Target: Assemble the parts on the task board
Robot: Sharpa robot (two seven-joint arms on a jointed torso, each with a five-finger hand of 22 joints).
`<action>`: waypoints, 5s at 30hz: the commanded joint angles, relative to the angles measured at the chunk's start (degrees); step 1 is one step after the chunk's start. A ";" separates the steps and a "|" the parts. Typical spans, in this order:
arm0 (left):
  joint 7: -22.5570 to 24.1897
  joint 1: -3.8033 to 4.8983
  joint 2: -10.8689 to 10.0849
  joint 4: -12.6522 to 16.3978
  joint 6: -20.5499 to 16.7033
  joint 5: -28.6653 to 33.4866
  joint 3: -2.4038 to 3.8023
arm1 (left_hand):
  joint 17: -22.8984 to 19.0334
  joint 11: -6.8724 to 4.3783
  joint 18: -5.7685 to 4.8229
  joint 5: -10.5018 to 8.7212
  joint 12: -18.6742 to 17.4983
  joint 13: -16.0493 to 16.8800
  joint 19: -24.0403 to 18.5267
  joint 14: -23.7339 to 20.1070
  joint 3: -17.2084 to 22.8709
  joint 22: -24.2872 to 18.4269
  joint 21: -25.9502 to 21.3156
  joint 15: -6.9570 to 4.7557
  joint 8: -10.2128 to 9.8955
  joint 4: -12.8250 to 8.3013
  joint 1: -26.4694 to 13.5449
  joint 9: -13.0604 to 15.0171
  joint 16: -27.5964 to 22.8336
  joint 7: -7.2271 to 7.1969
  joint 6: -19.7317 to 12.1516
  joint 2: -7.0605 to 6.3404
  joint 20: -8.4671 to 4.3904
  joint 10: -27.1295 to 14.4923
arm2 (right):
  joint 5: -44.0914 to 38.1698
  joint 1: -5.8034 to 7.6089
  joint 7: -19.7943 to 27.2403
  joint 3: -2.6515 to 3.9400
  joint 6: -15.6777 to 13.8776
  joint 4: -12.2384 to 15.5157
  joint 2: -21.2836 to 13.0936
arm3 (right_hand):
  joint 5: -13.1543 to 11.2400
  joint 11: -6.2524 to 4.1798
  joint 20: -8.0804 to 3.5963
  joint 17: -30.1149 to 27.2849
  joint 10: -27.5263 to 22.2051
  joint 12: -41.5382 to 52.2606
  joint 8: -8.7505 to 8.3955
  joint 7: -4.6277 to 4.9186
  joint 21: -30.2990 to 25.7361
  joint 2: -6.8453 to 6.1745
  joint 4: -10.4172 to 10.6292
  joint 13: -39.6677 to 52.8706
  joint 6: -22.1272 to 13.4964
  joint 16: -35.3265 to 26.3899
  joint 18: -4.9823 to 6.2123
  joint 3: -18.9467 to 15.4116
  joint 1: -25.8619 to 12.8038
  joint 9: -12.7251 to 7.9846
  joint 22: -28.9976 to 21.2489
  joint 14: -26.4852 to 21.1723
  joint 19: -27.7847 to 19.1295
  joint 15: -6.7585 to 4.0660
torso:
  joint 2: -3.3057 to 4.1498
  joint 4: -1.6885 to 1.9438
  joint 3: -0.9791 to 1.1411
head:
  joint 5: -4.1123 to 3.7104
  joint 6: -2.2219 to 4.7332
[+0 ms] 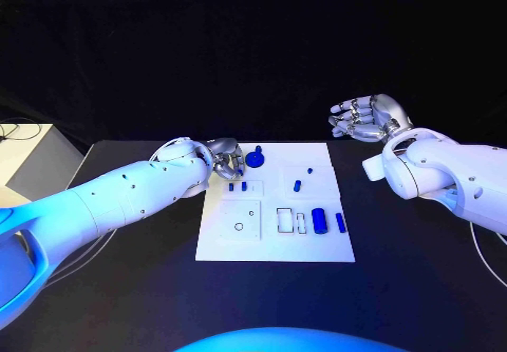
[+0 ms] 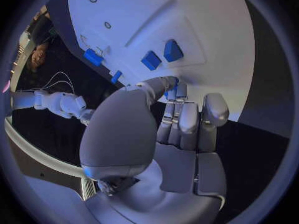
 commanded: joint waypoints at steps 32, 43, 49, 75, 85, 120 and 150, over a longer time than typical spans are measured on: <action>0.35 -0.12 0.02 0.01 -0.42 -0.99 -1.03 | -1.21 -0.24 -0.46 -0.74 0.54 1.52 -1.37 -0.71 -1.88 -1.48 -1.18 -0.04 -1.00 -0.96 -0.62 0.20 0.01 -0.10 -1.09 0.36 0.05 -0.37 | -0.18 -0.03 0.49 0.03 0.97 -0.25 0.15 | 0.43 0.36 0.23 -0.31 -0.02 -0.36 -0.35 1.57 0.14 -0.21 -0.09 -0.07 0.13 -0.49 0.76 0.35 -0.20 -0.17 -0.40 0.26 0.15 0.06 | -0.05 0.04 -0.01 | -0.04 -0.14; 0.20 -0.13 -0.16 0.03 -1.06 -0.93 -1.04 | -1.65 0.03 -0.36 -0.59 1.34 2.51 -1.71 -1.13 -1.66 -1.76 -1.49 0.26 -3.78 -1.17 -1.00 -0.76 0.20 0.35 -4.79 -0.07 0.37 -1.95 | -0.18 -0.07 0.48 0.02 0.84 -0.35 0.13 | 0.44 0.37 0.24 -0.45 -0.02 -0.39 -0.40 1.58 0.15 -0.22 -0.14 -0.08 0.15 -0.55 0.76 0.38 -0.28 -0.22 -0.61 0.31 0.19 0.06 | -0.02 0.01 -0.02 | -0.05 -0.09; 0.07 -0.13 -0.20 -0.04 -0.85 -0.89 -1.04 | -1.81 0.02 -0.35 -0.59 1.38 2.55 -1.75 -1.20 -1.64 -1.79 -1.52 0.26 -3.89 -1.17 -1.02 -0.80 0.16 0.36 -4.93 -0.09 0.38 -1.98 | -0.18 -0.07 0.47 0.02 0.82 -0.36 0.14 | 0.44 0.37 0.24 -0.45 -0.02 -0.39 -0.40 1.58 0.15 -0.22 -0.14 -0.08 0.15 -0.55 0.76 0.38 -0.28 -0.22 -0.61 0.31 0.19 0.06 | -0.01 0.01 0.02 | -0.04 -0.14; -0.77 -0.11 -0.70 -2.56 -1.58 -0.86 -0.99 | -3.30 0.16 -0.11 -0.60 2.23 3.56 -2.66 -2.17 -1.11 -2.69 -2.34 0.38 -7.67 -1.37 -1.30 -2.59 0.00 -0.32 -10.82 -0.81 0.49 -3.30 | -2.01 -0.08 -0.69 0.02 2.59 -0.69 0.04 | -0.26 0.93 0.60 -1.75 -2.45 -1.55 -0.80 1.92 0.23 -1.06 -2.58 -0.10 0.07 -1.32 0.75 0.44 1.19 -0.64 -2.40 -0.21 -0.34 0.51 | -0.06 -0.04 0.00 | -0.13 -0.10; 1.72 -0.09 -2.06 -3.53 -8.89 2.49 0.65 | -16.07 1.27 1.93 -0.51 1.52 3.26 -10.59 -9.64 0.72 -10.93 -8.78 1.06 -6.11 -1.29 -0.78 -2.62 -5.62 1.70 -7.80 0.33 0.85 -5.25 | -15.25 -0.08 -2.96 0.02 7.90 -1.91 0.11 | -4.16 -2.28 -5.32 1.46 1.56 -0.38 0.66 -1.03 9.60 -0.40 -8.19 -0.04 4.93 5.68 0.53 -1.44 4.70 -0.90 1.57 14.04 11.85 -4.57 | -0.13 -0.07 0.03 | -0.19 -0.01; 21.39 -11.15 -20.77 25.05 1.34 71.15 12.05 | -30.31 0.99 3.57 -0.67 4.34 2.64 -17.87 -17.63 -5.04 -22.34 -21.30 1.21 -2.74 -0.17 -2.56 -3.53 -17.47 1.44 -3.46 2.08 1.25 -2.84 | -61.85 -4.01 -20.78 -0.81 17.67 -11.49 9.74 | -7.55 -3.91 -7.34 41.84 5.77 -6.12 0.77 -2.72 64.39 -3.89 -7.74 0.39 9.16 61.68 -4.88 7.27 1.05 -1.38 54.32 24.73 22.87 -6.54 | -0.03 0.09 -0.18 | -4.76 2.83; 20.03 -11.84 -21.36 27.16 0.94 68.96 12.64 | -30.28 1.44 3.50 -0.51 4.23 2.69 -17.20 -17.69 -5.56 -23.02 -22.13 1.43 -3.33 -0.05 -2.51 -3.91 -17.51 2.03 -4.75 1.84 1.24 -3.95 | -62.26 -6.80 -20.17 -1.00 17.27 -15.82 15.02 | -6.75 -4.27 -7.24 43.03 6.02 -5.60 1.66 -3.34 65.67 -3.08 -7.99 0.51 10.24 64.51 -4.90 7.82 1.32 -0.65 55.72 24.52 22.90 -6.76 | -0.01 0.13 -0.08 | -5.92 2.75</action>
